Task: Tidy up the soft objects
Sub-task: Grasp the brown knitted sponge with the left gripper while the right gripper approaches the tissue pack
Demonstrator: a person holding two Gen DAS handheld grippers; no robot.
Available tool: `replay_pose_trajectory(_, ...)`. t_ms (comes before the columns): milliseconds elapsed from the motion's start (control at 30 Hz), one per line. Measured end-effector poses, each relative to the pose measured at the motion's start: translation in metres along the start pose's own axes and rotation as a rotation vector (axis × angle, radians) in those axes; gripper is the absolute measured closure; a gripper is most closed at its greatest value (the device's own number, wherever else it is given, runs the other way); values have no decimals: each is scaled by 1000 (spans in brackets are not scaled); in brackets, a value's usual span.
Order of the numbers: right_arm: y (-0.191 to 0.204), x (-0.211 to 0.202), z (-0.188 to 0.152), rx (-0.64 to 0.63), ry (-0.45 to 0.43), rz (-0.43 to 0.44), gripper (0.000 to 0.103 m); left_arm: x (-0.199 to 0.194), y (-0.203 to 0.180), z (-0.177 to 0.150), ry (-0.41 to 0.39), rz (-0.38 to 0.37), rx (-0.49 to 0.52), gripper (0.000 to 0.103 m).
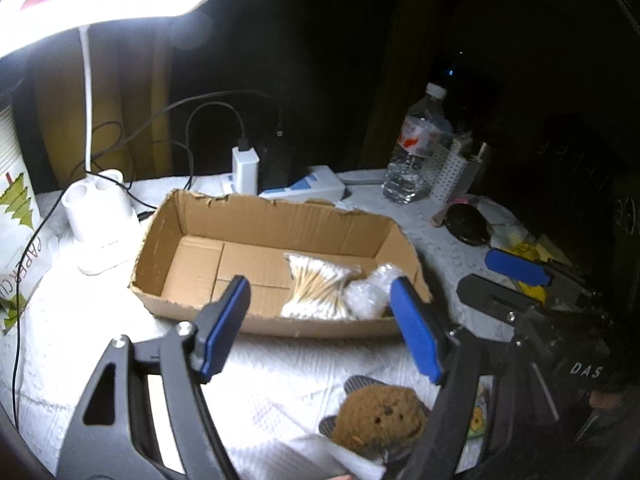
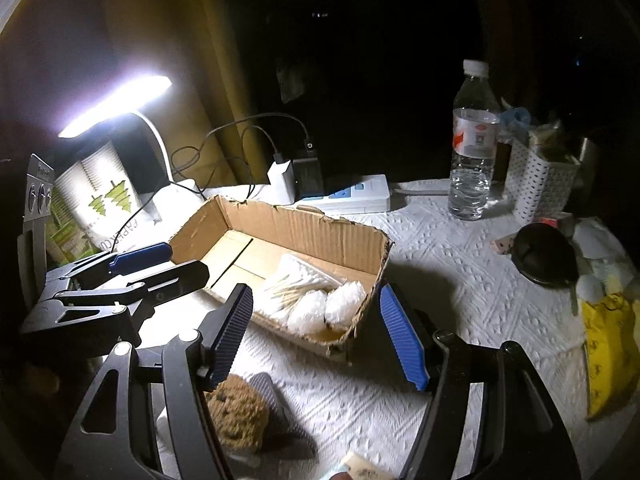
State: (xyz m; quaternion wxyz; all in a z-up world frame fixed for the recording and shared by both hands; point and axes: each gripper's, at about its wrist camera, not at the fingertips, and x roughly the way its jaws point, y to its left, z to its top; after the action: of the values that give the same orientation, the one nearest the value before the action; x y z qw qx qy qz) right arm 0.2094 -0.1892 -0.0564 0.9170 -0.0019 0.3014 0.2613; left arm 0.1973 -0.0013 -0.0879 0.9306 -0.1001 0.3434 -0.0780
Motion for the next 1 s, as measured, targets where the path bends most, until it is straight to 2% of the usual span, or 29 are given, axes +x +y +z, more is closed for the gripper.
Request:
replay_pose_trajectory(233,0,-23,-14,8,-14,-20,33,-17,-9,-11,-6,-17,17,29)
replay_pose_trajectory(533,-1,-37,-46,30,15,-43,33,-31,-22,-34,5,-40,33,28)
replay_pose_trajectory(667,-2,-40,-59,42,29,-51,33,-39,-26,-47,9,-56,41,18)
replay_pose_trajectory(1000,-6,-38,-93,88,72,-48,33,-41,-36,-74,54,-49,67,17)
